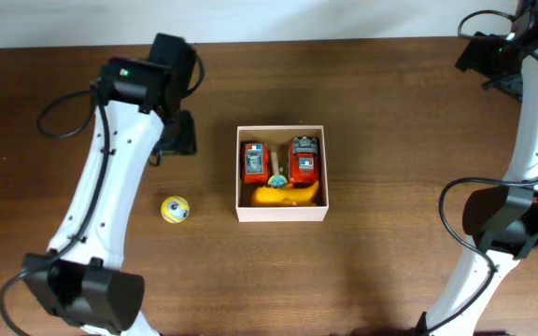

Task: Pack container
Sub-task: 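Raise the left gripper out of the box and move toward the yellow ball, then lower the left gripper and close on the yellow striped ball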

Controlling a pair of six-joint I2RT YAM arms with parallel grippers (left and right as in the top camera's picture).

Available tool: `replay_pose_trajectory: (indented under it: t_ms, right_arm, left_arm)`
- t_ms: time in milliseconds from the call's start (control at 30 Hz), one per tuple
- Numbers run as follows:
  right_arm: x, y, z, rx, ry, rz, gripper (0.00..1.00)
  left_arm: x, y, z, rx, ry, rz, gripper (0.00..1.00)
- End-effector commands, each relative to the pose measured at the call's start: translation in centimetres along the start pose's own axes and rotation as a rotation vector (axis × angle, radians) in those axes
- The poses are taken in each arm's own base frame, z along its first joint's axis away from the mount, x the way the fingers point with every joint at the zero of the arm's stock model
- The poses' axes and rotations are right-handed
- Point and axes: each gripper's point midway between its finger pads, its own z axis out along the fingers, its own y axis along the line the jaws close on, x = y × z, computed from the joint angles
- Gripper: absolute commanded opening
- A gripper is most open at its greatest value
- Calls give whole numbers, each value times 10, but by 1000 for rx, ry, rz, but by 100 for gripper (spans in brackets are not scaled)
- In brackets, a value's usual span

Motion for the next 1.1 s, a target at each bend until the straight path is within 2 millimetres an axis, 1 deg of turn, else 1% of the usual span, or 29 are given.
replay_pose_trajectory:
  t_ms: [0, 67, 133, 167, 200, 333, 500, 533, 567, 800, 1067]
  right_arm:
    - [0, 0, 1, 3, 3, 8, 99]
    - [0, 0, 1, 3, 3, 8, 99]
    - [0, 0, 1, 3, 3, 8, 99]
    - [0, 0, 1, 3, 3, 8, 99]
    - [0, 0, 1, 3, 3, 8, 99]
    - [0, 0, 1, 3, 3, 8, 99]
    - [0, 0, 1, 3, 3, 8, 98]
    - [0, 0, 1, 3, 3, 8, 99]
    - [0, 0, 1, 3, 3, 8, 99]
    - [0, 0, 1, 3, 3, 8, 99]
    - [0, 0, 1, 3, 3, 8, 99]
  left_arm:
    - [22, -5, 29, 9, 108, 110, 85]
    - [35, -6, 46, 2, 161, 144, 87]
    - [44, -9, 60, 18, 197, 170, 87]
    - [49, -13, 68, 37, 212, 183, 87]
    - [55, -20, 80, 86, 231, 214, 87]
    - [61, -29, 102, 147, 237, 234, 87]
    - [65, -29, 115, 152, 237, 236, 87]
    - [65, -29, 117, 154, 237, 235, 92]
    - [67, -30, 120, 157, 239, 233, 92]
    - [85, -33, 145, 186, 270, 230, 93]
    - [76, -37, 154, 199, 215, 269, 93]
